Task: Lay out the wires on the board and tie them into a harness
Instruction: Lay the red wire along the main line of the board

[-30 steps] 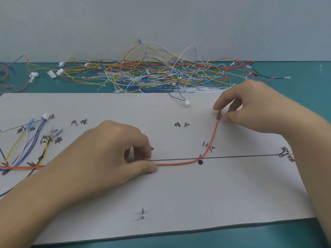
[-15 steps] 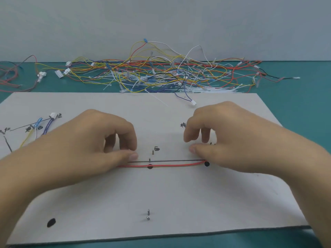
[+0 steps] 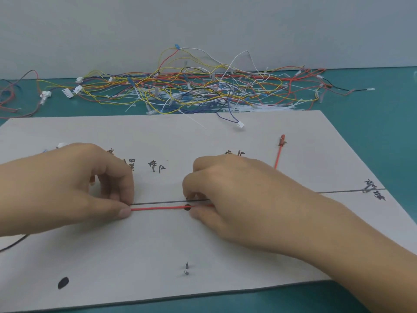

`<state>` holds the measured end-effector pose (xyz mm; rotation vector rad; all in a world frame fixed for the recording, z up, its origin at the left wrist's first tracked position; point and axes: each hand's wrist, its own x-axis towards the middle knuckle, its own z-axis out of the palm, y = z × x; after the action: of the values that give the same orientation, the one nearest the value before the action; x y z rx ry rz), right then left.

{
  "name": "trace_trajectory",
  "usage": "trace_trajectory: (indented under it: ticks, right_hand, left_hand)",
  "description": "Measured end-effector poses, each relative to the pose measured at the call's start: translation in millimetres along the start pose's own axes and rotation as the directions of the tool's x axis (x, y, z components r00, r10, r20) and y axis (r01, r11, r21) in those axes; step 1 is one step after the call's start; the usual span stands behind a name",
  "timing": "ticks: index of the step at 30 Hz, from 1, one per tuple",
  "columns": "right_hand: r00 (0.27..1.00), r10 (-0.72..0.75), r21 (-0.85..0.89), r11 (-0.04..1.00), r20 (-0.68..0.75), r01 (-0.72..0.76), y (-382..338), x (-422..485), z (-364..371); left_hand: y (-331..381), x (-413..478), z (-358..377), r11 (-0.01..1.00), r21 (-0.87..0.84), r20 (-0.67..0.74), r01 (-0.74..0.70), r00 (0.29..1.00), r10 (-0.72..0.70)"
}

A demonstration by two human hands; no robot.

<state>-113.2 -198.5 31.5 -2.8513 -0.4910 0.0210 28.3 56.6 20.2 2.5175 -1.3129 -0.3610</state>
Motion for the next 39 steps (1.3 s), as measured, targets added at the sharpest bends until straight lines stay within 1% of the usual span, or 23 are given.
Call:
trace_trajectory:
  ticks: [3,8,12,15,17,21,24,28,32,34,36,39]
  right_hand:
    - [0.999,0.024,-0.013,1.0,-0.037,-0.024,-3,4,3]
    - [0.998,0.04,-0.038,0.998,-0.039,-0.041,-6,13,4]
    - [0.998,0.046,-0.024,0.999,-0.043,-0.047,-8,15,3]
    - [0.998,0.047,-0.027,0.998,-0.052,-0.048,-11,16,6]
    - [0.997,0.049,-0.036,0.998,-0.055,-0.051,-12,15,7]
    - [0.995,0.073,-0.022,0.997,-0.064,-0.074,-11,15,8]
    - [0.993,0.084,-0.021,0.996,-0.083,-0.086,-12,15,10]
    - [0.991,0.09,-0.009,0.996,-0.094,-0.091,-15,14,11]
    - [0.991,0.077,-0.021,0.997,-0.108,-0.079,-16,14,12]
    - [0.991,0.062,-0.041,0.997,-0.117,-0.067,-16,14,12]
    - [0.99,0.056,-0.049,0.997,-0.126,-0.062,-16,15,12]
    - [0.988,0.056,-0.052,0.997,-0.142,-0.064,-15,16,13]
  left_hand:
    - [6,3,2,0.999,0.04,-0.022,-0.01,1.0,0.011]
    - [7,2,4,0.999,0.05,-0.027,-0.005,1.0,0.007]
    - [-15,-12,-5,0.996,0.033,-0.085,0.082,0.993,-0.079]
    - [-32,-20,-10,0.988,-0.014,-0.112,0.152,0.982,-0.153]
    - [-33,-20,-10,0.99,0.002,-0.118,0.138,0.984,-0.137]
    - [-27,-19,-6,0.994,0.093,-0.077,0.059,0.996,-0.052]
    - [-28,-16,0,0.997,0.067,-0.093,0.047,0.995,-0.041]
    - [-36,-17,10,0.991,0.11,-0.08,0.075,0.995,-0.066]
    - [-52,-21,28,0.981,0.126,-0.133,0.145,0.983,-0.128]
    - [-56,-24,44,0.982,0.068,-0.19,0.177,0.968,-0.161]
    - [-50,-27,62,0.973,-0.047,-0.265,0.226,0.936,-0.231]
    - [-21,-26,66,0.959,-0.071,-0.381,0.273,0.881,-0.279]
